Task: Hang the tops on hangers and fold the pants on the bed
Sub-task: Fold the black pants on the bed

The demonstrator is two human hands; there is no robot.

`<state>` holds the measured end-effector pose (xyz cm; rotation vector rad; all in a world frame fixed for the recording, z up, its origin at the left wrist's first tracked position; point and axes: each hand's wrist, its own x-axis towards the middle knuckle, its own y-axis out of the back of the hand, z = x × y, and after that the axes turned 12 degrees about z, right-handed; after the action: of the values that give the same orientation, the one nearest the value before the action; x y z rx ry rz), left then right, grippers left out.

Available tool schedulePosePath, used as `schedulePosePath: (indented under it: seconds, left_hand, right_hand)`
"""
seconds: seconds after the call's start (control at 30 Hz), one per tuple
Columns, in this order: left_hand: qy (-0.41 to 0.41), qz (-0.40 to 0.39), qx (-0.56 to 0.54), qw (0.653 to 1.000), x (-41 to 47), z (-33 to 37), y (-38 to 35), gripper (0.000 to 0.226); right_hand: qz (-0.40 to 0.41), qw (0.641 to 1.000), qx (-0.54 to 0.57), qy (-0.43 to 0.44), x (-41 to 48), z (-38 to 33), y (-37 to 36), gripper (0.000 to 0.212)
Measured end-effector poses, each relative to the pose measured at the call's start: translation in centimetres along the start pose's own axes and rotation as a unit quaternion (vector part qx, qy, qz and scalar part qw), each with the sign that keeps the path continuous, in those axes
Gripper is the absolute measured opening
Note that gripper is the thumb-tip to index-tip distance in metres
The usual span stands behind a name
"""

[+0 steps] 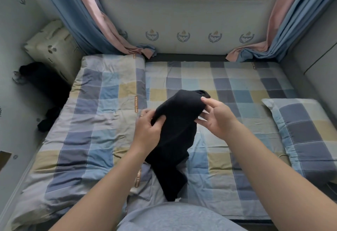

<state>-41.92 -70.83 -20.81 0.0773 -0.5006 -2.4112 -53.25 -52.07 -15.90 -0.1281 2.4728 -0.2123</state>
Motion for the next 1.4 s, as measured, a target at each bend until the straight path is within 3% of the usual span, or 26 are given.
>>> schedulePosePath:
  seconds: [0.07,0.17,0.27,0.33,0.5,0.67,0.83,0.93,1.1,1.2,1.27,1.4]
  left_hand:
    - [-0.014,0.011,-0.06,0.998,0.8,2.3,0.8,0.018]
    - [0.063,-0.059,-0.204,0.975,1.8,5.7,1.8,0.016]
    - [0.012,-0.073,-0.202,0.977,2.1,7.9,2.3,0.014]
    - [-0.017,-0.09,-0.205,0.974,2.1,8.9,2.3,0.015]
    - [-0.008,-0.126,-0.204,0.971,2.3,8.7,2.2,0.037]
    - [0.095,-0.155,-0.222,0.958,1.9,5.8,1.8,0.068]
    - [0.078,-0.273,-0.082,0.955,0.7,4.0,0.1,0.025]
    - [0.076,-0.287,-0.022,0.955,0.4,2.2,-1.1,0.025]
    - [0.097,-0.196,-0.036,0.975,0.0,0.0,-1.4,0.016]
    - [0.114,-0.148,-0.103,0.977,-0.3,0.1,-1.1,0.018]
    - [0.122,-0.127,-0.136,0.975,-0.3,0.7,-0.8,0.024]
    - [0.118,-0.088,-0.171,0.974,0.3,2.7,-0.1,0.019]
  right_hand:
    - [-0.007,0.997,-0.052,0.053,-0.1,0.5,0.5,0.068]
    - [-0.097,0.968,-0.175,0.148,-1.0,1.5,0.4,0.095]
    - [-0.205,0.922,-0.259,0.2,-2.0,2.7,-0.8,0.105]
    - [-0.212,0.919,-0.249,0.221,-2.3,3.3,-1.9,0.094]
    - [-0.107,0.93,-0.191,0.294,-2.4,2.0,-3.4,0.02]
    - [-0.092,0.957,-0.093,0.26,-2.5,-0.9,-3.2,0.016]
    - [-0.054,0.97,-0.029,0.234,-3.0,-4.0,-3.9,0.013]
    - [-0.025,0.977,0.004,0.211,-2.8,-5.6,-4.3,0.014]
    - [0.036,0.991,0.033,0.122,-1.1,-5.7,-3.9,0.038]
    - [-0.064,0.995,0.069,0.032,-0.4,-4.5,-2.7,0.059]
    - [-0.128,0.989,0.066,0.027,0.0,-3.4,-1.6,0.07]
    - [-0.135,0.988,-0.03,0.066,0.2,0.0,0.2,0.081]
